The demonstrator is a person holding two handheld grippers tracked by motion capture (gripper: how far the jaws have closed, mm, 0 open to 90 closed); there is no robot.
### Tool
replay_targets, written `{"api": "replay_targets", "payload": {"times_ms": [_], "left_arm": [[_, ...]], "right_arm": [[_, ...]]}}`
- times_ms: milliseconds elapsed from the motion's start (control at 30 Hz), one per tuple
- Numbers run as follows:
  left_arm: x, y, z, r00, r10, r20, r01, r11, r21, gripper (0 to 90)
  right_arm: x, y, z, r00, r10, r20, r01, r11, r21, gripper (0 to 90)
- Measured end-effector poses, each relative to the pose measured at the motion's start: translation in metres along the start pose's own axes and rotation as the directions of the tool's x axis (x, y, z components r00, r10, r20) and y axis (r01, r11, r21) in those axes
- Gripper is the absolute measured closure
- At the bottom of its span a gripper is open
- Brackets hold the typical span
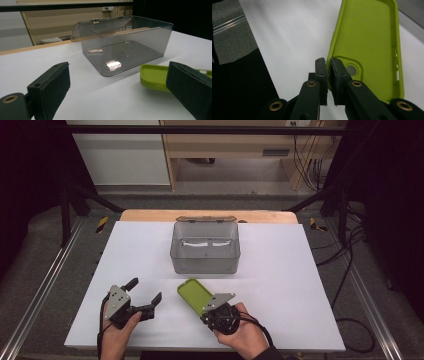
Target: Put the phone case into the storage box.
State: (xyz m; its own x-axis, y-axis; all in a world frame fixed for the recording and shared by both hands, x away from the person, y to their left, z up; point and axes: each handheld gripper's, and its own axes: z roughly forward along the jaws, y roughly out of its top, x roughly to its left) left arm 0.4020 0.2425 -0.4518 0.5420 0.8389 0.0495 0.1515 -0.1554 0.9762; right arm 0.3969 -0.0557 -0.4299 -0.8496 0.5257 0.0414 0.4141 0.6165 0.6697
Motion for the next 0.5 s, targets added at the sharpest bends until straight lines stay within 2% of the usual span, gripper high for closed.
{"api": "replay_targets", "payload": {"times_ms": [33, 167, 200, 233, 267, 300, 333, 367, 400, 500], "left_arm": [[0.000, 0.000, 0.000, 1.0000, 0.000, 0.000, 0.000, 1.0000, 0.000, 4.9], [-0.009, 0.001, 0.003, 0.9976, 0.068, 0.016, -0.068, 0.9977, 0.008, 4.7], [-0.015, 0.002, 0.005, 0.9935, 0.111, 0.023, -0.112, 0.9937, 0.012, 4.7], [-0.018, 0.002, 0.006, 0.9903, 0.136, 0.026, -0.137, 0.9905, 0.016, 4.7], [-0.018, 0.002, 0.006, 0.9903, 0.136, 0.026, -0.137, 0.9905, 0.016, 4.7], [-0.024, 0.001, 0.009, 0.9810, 0.192, 0.031, -0.192, 0.9810, 0.026, 4.8], [-0.024, 0.001, 0.009, 0.9810, 0.192, 0.031, -0.192, 0.9810, 0.026, 5.0], [-0.030, 0.001, 0.011, 0.9723, 0.231, 0.038, -0.232, 0.9721, 0.034, 5.2], [-0.030, 0.001, 0.011, 0.9723, 0.231, 0.038, -0.232, 0.9721, 0.034, 5.5], [-0.037, 0.000, 0.013, 0.9572, 0.287, 0.039, -0.288, 0.9568, 0.039, 6.4]], "right_arm": [[-0.003, 0.003, -0.003, 1.0000, 0.000, -0.007, 0.000, 1.000, 0.001, 84.7], [-0.015, 0.016, -0.013, 0.9995, -0.020, -0.024, 0.020, 1.000, 0.013, 84.7], [-0.018, 0.020, -0.016, 0.9994, -0.024, -0.026, 0.024, 1.000, 0.016, 84.7], [-0.020, 0.024, -0.018, 0.9991, -0.032, -0.029, 0.033, 0.999, 0.023, 84.7], [-0.022, 0.028, -0.020, 0.9987, -0.039, -0.032, 0.040, 0.999, 0.030, 84.7], [-0.024, 0.033, -0.022, 0.9981, -0.047, -0.040, 0.048, 0.998, 0.037, 84.7], [-0.025, 0.037, -0.023, 0.9974, -0.055, -0.047, 0.057, 0.997, 0.048, 84.7], [-0.026, 0.041, -0.024, 0.9962, -0.068, -0.055, 0.071, 0.996, 0.056, 84.7], [-0.026, 0.041, -0.024, 0.9962, -0.068, -0.055, 0.071, 0.996, 0.056, 84.7], [-0.029, 0.056, -0.027, 0.9918, -0.100, -0.080, 0.108, 0.989, 0.099, 84.7]]}}
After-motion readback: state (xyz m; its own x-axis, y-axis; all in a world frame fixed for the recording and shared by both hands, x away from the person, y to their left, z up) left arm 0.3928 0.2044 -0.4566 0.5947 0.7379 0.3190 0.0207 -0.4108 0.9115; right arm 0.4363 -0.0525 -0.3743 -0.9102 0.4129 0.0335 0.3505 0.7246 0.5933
